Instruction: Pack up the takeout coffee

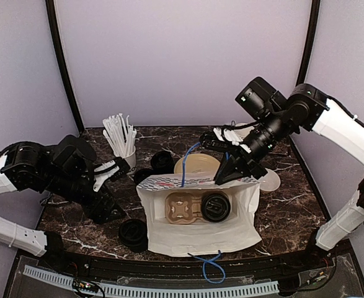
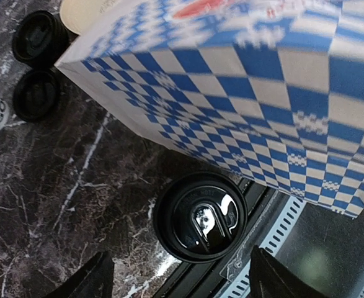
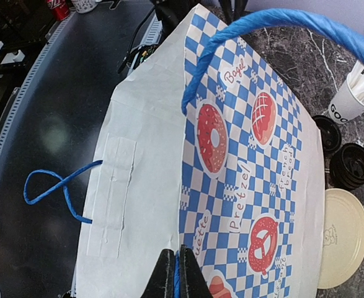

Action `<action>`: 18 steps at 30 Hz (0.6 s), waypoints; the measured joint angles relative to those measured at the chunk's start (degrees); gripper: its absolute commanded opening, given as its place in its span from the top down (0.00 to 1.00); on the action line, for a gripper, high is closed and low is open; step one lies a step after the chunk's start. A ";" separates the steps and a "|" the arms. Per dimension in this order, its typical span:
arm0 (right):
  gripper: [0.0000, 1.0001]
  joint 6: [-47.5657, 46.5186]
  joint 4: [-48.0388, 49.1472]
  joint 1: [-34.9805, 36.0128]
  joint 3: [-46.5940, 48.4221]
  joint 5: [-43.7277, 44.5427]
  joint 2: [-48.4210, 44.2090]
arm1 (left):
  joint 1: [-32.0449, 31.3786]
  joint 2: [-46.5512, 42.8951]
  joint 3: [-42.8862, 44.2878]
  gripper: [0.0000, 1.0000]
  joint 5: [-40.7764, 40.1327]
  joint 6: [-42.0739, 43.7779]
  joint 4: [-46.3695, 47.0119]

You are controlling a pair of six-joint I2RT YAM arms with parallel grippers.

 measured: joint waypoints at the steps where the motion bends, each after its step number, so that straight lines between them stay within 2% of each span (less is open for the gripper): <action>1: 1.00 0.00 0.00 -0.35 0.11 0.07 0.00 | -0.17 0.46 -0.92 0.21 1.27 0.04 0.13; 8: 1.00 0.26 -0.09 -1.73 0.42 0.20 0.00 | -0.74 6.38 -4.81 0.14 6.27 1.81 1.64; 18: 1.00 0.44 -0.63 -1.81 0.74 0.22 0.00 | -0.74 9.73 -6.08 0.11 10.16 2.86 2.34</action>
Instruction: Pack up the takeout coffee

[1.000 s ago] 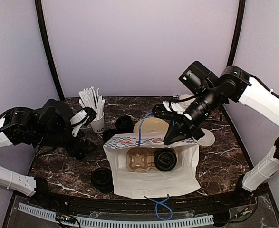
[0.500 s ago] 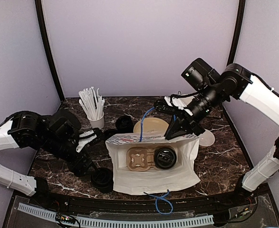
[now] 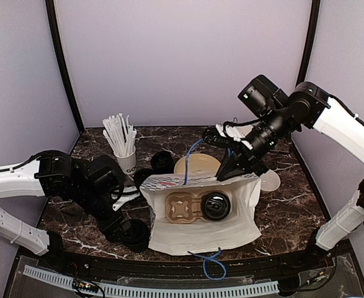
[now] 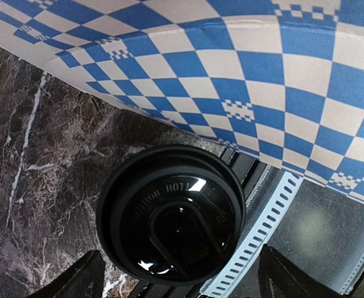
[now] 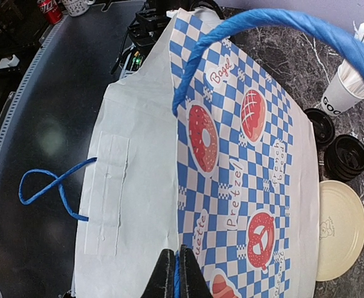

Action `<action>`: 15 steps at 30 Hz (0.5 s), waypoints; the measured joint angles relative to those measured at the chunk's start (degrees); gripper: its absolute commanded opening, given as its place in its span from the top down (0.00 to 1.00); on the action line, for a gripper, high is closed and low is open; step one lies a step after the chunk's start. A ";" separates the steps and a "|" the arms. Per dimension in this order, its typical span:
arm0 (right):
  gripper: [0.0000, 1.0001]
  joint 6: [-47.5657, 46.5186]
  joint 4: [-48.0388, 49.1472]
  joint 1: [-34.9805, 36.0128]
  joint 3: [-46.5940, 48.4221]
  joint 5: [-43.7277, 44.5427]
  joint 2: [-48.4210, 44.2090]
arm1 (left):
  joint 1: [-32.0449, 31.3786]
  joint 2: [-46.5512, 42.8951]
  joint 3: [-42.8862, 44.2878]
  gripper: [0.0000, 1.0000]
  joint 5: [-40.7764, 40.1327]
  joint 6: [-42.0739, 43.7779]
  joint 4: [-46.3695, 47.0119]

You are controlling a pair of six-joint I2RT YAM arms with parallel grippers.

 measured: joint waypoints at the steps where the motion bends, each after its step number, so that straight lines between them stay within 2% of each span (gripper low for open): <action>1: 1.00 0.00 -0.13 0.00 0.00 0.04 0.00 | 0.00 0.07 0.00 0.11 0.17 0.02 0.04; 8: 1.00 -0.02 -0.26 -0.39 0.00 0.46 -0.02 | 0.00 1.09 0.00 0.07 0.31 0.02 0.44; 15: 1.00 -0.04 -0.24 -1.88 0.00 0.50 -0.55 | -0.37 3.10 0.02 0.08 -0.22 0.00 0.66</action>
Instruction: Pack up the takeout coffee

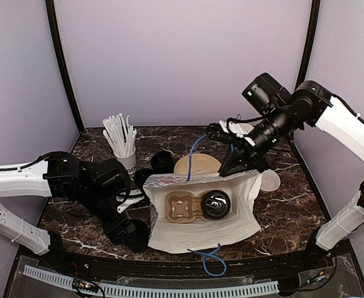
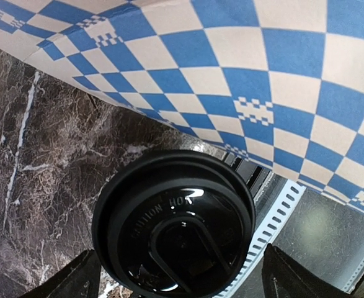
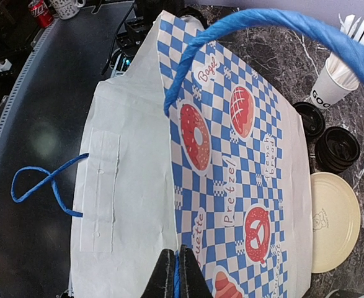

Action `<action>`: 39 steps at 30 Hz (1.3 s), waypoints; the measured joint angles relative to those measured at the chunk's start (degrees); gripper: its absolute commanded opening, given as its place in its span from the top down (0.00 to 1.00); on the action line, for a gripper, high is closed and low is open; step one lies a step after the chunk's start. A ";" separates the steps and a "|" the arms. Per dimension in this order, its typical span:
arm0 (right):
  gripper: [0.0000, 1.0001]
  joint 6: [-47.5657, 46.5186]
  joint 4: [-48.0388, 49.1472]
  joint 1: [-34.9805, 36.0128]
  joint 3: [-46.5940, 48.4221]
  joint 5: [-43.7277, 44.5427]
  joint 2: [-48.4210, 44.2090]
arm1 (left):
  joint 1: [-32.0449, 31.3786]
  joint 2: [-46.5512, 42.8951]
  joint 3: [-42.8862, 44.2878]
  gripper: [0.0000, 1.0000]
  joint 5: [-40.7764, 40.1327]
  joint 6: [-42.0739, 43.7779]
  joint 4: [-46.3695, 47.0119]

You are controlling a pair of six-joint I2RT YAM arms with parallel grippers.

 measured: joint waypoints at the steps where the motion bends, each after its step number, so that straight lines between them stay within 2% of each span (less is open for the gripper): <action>1: 1.00 0.00 0.00 -0.22 0.00 0.00 -0.24 | -0.04 0.00 0.00 0.08 -0.02 0.00 0.02; 18: 1.00 0.02 -0.17 -0.85 -0.02 0.61 -1.38 | -1.73 3.56 0.24 0.07 -2.86 0.33 0.90; 30: 1.00 0.02 -0.15 -0.85 -0.24 0.90 -1.38 | -1.86 4.42 1.31 0.28 -4.02 1.49 0.81; 39: 1.00 0.02 -0.07 -0.85 -0.33 1.09 -1.38 | -1.86 3.74 2.97 0.33 -3.63 1.40 -0.15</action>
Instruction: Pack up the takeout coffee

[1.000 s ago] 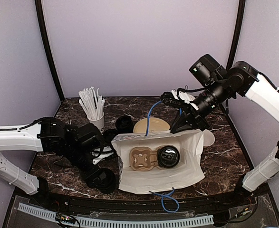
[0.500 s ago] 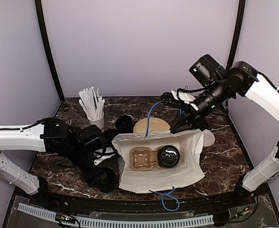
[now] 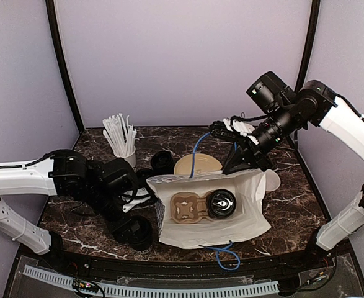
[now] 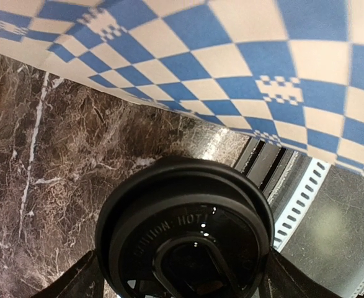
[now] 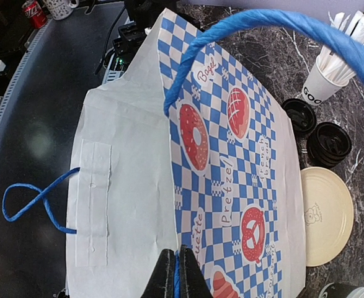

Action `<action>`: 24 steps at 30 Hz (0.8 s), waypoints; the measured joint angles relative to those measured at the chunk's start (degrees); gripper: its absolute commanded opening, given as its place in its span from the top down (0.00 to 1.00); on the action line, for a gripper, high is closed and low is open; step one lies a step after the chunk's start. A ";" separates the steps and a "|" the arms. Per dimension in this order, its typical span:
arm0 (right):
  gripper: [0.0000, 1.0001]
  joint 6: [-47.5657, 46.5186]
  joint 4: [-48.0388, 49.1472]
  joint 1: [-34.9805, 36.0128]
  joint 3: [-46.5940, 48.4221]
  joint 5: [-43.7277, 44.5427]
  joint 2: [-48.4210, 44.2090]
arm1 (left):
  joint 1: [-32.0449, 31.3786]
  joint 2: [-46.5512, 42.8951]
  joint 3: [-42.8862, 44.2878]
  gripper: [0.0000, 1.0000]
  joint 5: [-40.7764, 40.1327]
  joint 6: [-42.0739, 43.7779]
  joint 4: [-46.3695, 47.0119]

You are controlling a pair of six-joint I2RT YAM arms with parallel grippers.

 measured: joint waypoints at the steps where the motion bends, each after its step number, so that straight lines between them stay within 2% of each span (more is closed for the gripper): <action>1: 1.00 0.00 0.02 0.00 0.00 0.07 0.00 | 0.00 -0.39 0.42 0.33 0.02 -0.11 -0.31; 9: 1.00 0.02 0.07 0.00 0.00 0.52 0.02 | 0.00 -4.46 6.03 0.35 -0.59 -0.90 -4.57; 13: 1.00 0.24 -0.04 0.00 0.33 0.35 0.39 | 0.00 -5.88 9.97 0.39 -4.07 -2.03 -9.33; 17: 1.00 0.39 0.02 0.00 0.55 -0.24 1.16 | 0.00 -7.32 17.05 0.45 -9.42 -3.67 -13.94; 24: 1.00 0.42 -0.04 0.00 0.90 -1.49 2.64 | 0.00 -9.92 33.05 0.48 -15.06 -4.46 -16.81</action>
